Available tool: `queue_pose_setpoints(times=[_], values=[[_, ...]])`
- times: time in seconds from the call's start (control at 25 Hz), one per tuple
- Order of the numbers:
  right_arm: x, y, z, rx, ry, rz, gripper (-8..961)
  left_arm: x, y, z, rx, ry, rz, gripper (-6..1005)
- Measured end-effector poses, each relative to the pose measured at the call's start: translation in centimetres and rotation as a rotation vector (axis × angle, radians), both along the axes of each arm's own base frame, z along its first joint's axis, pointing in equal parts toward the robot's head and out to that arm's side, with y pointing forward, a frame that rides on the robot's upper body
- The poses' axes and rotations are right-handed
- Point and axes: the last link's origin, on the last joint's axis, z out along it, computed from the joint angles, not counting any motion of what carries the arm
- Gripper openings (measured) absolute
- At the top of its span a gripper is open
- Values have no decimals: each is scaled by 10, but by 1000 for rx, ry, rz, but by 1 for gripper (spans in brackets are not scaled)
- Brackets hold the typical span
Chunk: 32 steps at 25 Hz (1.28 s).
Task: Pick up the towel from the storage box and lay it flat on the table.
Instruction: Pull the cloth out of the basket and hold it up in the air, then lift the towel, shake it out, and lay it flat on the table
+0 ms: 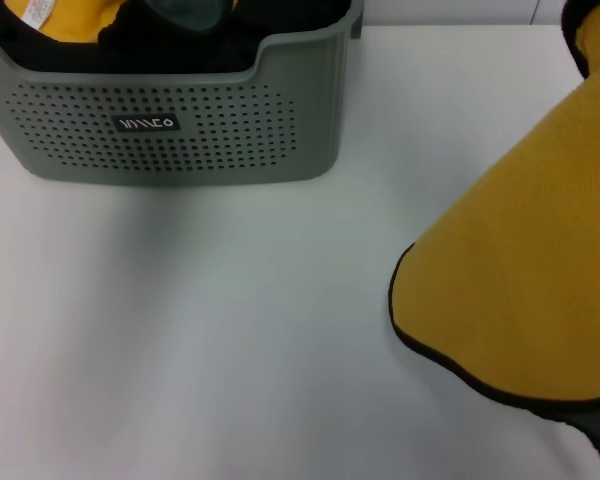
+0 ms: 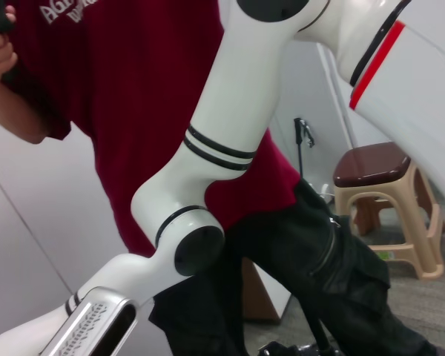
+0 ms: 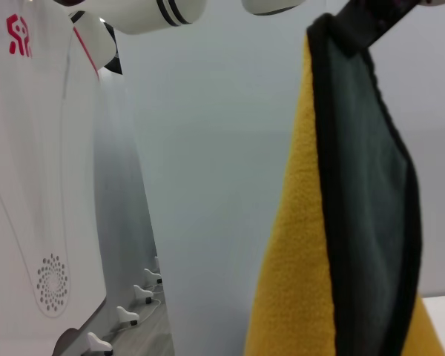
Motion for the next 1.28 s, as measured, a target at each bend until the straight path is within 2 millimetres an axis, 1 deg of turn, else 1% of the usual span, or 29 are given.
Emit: queue_pose_setpoints(times=[0.2,0.36,0.44,0.52,0.6,0.72,0.84,0.96,1.0,1.08,1.12,1.28], values=[[-1,1,-1,12,15,-3,17,-8,4,-3,15,-5,34,42],[2,0,6,72,55,-22,12,-23,9,-5,30,-24,113,42],[3,0,13,112,77,-37,10,-33,13,-6,46,-31,167,41],[3,1,21,155,95,-52,8,-47,17,-9,63,-35,233,41],[3,1,31,210,117,-65,7,-64,19,-15,75,-38,298,40],[-4,3,46,284,138,-70,6,-89,19,-24,88,-48,388,38],[-18,7,59,362,144,-57,6,-114,16,-33,104,-68,478,37],[-37,19,64,425,115,-46,7,-138,12,-41,122,-93,569,38],[-43,22,63,439,107,-46,8,-148,10,-43,132,-107,609,38],[-58,31,62,466,80,-27,8,-160,7,-45,139,-128,656,38],[-68,35,61,471,69,-10,9,-170,4,-47,138,-138,688,39],[-99,52,52,454,44,36,10,-200,-7,-52,132,-169,783,39]])
